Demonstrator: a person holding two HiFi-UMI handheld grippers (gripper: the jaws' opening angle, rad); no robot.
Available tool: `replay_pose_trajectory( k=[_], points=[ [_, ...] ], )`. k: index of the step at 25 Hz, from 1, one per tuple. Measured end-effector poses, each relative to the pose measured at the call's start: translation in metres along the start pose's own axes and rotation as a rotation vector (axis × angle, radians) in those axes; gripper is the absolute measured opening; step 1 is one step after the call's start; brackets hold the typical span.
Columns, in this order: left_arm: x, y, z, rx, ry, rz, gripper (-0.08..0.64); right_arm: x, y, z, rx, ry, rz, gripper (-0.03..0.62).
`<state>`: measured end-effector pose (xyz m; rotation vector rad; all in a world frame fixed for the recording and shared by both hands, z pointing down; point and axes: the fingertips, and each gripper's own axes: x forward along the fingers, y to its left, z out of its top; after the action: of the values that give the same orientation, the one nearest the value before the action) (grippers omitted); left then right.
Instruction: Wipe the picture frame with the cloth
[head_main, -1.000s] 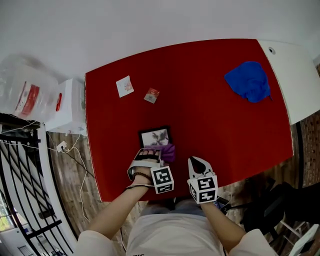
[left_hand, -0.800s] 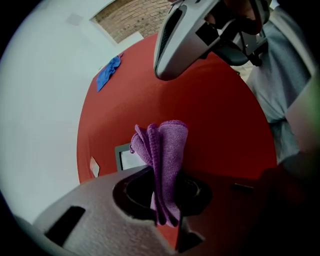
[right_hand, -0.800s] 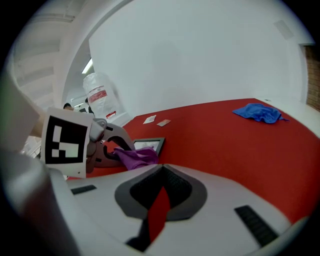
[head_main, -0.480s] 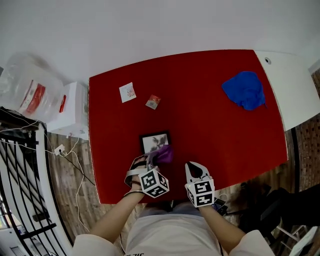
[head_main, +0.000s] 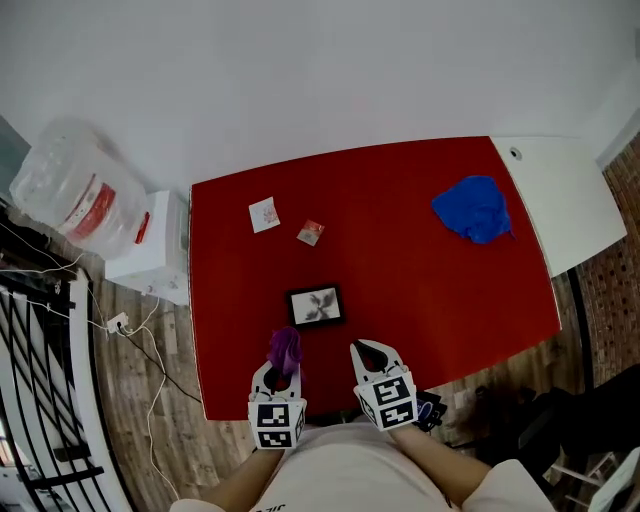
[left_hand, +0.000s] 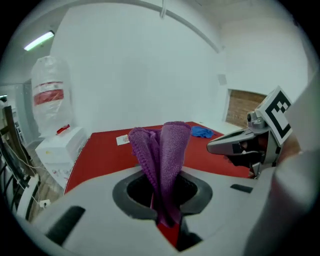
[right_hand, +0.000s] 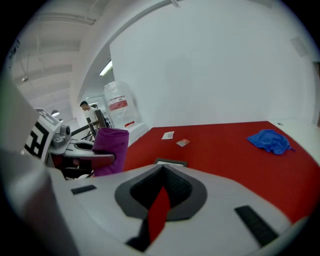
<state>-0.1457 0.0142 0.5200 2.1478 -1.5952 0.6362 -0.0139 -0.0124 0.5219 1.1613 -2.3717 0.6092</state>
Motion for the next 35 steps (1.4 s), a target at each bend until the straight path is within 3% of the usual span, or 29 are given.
replay_pose_trajectory(
  k=[3,7,12,35],
  points=[
    [-0.012,0.001,0.004,-0.019,-0.049,0.032,0.061,-0.004,0.021,0.013,-0.038,-0.028,0.018,0.005],
    [-0.012,-0.002,0.001,-0.077,-0.039,-0.006,0.061,-0.003,0.039,0.027,-0.065,-0.058,0.042,0.004],
    [-0.015,-0.005,0.007,-0.030,-0.056,-0.023,0.061,-0.003,0.046,0.023,-0.064,-0.047,0.055,0.004],
    [-0.014,-0.008,0.008,0.012,-0.042,-0.047,0.061,-0.005,0.039,0.018,-0.069,-0.030,0.013,0.003]
  ],
)
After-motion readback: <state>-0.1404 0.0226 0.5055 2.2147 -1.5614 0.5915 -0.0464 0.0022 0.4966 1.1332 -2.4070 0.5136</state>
